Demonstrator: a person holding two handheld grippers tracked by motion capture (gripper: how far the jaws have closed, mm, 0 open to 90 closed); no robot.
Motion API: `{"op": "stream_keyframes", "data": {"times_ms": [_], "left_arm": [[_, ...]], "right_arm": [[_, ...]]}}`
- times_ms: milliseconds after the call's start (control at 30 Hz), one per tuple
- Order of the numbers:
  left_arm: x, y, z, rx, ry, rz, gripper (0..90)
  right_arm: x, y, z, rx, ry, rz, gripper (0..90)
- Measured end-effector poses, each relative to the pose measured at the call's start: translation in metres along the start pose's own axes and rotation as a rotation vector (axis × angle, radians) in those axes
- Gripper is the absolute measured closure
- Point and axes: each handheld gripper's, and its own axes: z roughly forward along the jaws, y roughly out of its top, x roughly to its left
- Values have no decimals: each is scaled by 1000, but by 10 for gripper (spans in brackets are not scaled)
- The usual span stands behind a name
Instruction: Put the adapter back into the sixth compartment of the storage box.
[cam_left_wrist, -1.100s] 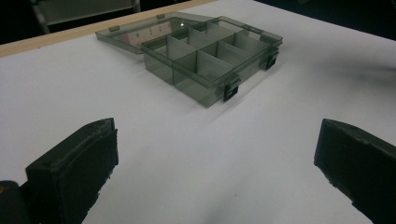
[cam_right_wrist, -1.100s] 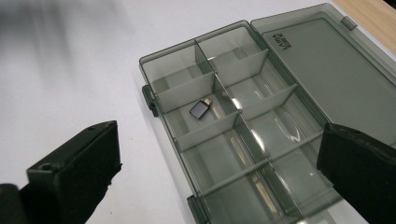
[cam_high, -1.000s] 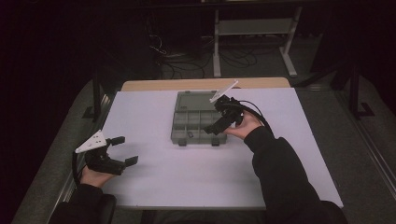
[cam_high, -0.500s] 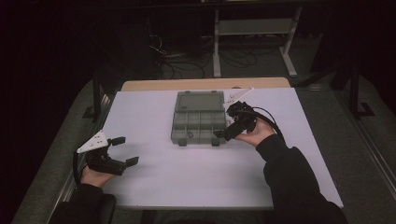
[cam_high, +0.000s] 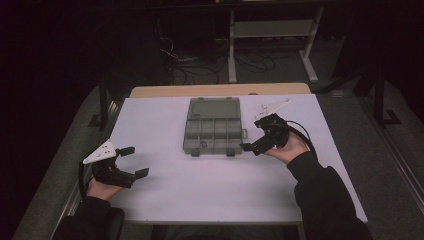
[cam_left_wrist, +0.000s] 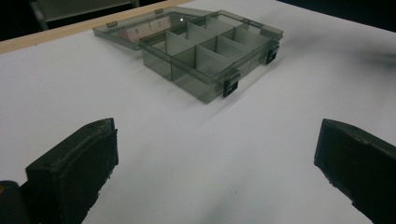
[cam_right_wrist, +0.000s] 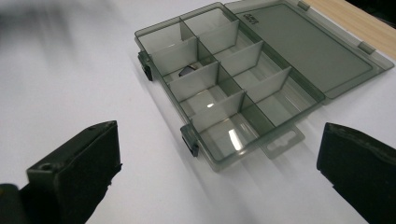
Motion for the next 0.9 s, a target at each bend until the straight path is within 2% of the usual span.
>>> {"op": "stream_keyframes", "data": {"times_ms": [233, 467, 567, 633, 900], "left_arm": [[0, 0, 0, 2, 1, 1, 0], [0, 0, -1, 0, 1, 1, 0], [0, 0, 0, 2, -1, 0, 0], [0, 0, 0, 7, -6, -3, 0], [2, 0, 1, 10, -8, -8, 0]], "right_arm": [[-2, -16, -9, -35, -8, 26, 0], [-3, -35, -15, -50, -21, 48, 0], [-3, -38, -16, -55, -25, 51, 0], [-5, -49, -22, -66, -34, 74, 0], [-7, -70, -31, -84, -61, 107, 0]]}}
